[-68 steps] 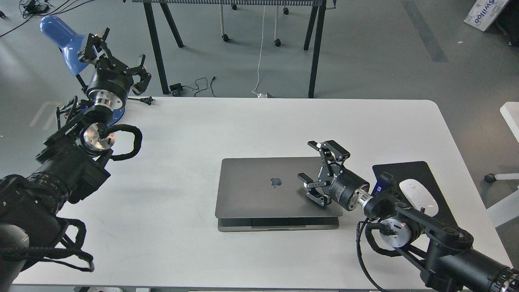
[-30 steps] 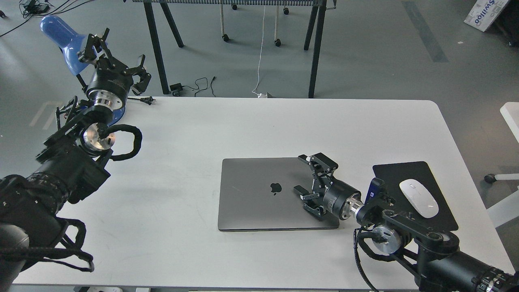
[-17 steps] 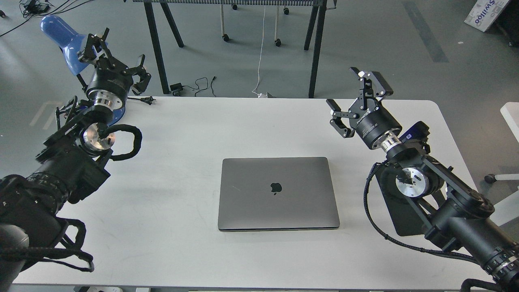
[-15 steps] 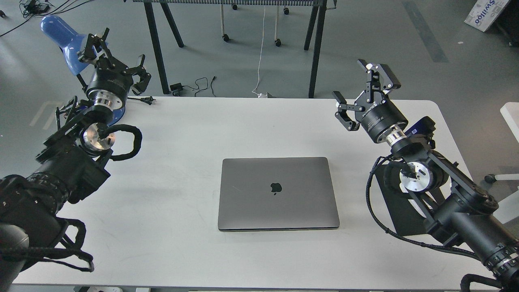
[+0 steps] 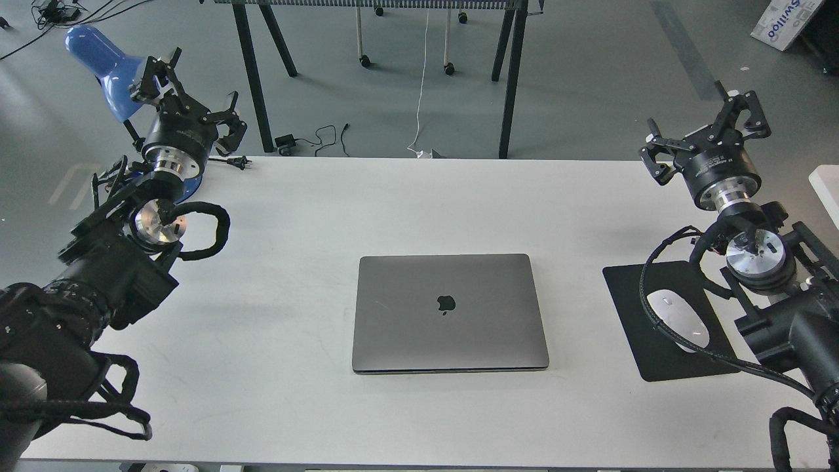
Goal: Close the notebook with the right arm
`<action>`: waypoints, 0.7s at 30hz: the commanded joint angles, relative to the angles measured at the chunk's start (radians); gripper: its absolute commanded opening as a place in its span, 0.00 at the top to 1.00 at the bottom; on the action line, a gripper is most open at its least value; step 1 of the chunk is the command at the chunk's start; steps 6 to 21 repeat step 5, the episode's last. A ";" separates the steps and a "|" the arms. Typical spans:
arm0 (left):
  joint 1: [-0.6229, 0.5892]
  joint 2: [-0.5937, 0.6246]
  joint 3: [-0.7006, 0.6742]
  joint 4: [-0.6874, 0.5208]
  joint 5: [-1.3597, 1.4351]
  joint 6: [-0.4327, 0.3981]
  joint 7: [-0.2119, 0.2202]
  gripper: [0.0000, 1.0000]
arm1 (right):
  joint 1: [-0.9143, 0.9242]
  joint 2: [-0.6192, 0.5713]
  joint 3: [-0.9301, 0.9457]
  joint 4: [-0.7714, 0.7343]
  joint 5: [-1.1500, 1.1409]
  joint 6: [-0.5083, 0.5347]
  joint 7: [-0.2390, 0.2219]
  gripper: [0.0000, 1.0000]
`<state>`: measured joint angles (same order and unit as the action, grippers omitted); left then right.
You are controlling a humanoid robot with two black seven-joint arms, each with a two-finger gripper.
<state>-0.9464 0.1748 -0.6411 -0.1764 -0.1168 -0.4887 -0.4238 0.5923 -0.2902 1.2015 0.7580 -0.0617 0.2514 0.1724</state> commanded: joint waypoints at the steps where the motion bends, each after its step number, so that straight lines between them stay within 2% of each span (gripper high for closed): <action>1: 0.000 0.000 -0.002 0.000 -0.001 0.000 -0.001 0.00 | 0.003 -0.001 -0.011 -0.006 0.000 0.011 0.002 0.00; 21: 0.000 0.000 -0.002 0.000 -0.001 0.000 -0.003 0.00 | 0.015 0.000 -0.011 0.000 0.000 0.008 0.004 0.00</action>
